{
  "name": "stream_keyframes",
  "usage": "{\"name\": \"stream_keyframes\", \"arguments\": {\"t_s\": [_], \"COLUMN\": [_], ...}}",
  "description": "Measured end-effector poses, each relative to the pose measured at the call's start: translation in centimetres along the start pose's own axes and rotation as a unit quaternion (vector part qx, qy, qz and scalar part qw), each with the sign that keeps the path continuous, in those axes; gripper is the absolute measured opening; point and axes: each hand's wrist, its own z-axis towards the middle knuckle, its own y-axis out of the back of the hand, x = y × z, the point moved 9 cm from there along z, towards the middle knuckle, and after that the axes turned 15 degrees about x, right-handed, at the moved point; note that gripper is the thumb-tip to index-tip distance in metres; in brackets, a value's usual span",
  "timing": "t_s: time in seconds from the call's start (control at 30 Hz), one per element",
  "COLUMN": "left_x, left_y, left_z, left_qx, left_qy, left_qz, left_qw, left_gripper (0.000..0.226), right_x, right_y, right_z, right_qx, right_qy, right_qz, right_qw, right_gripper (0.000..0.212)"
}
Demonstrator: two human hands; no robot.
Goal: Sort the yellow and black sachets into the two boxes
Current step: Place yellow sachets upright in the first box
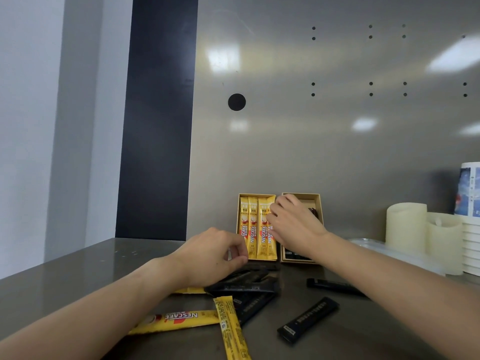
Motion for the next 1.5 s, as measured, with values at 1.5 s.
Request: {"name": "stream_keyframes", "arguments": {"t_s": [1.5], "left_x": [4.2], "left_y": [-0.2], "left_z": [-2.2], "left_qx": [0.225], "left_qy": [0.061], "left_qz": [-0.162], "left_qw": [0.959], "left_gripper": [0.020], "right_x": [4.9], "right_y": [3.0], "right_z": [-8.9], "right_qx": [0.142], "right_qy": [0.093], "right_qz": [0.443], "right_qw": [0.880], "right_gripper": [0.022]}}
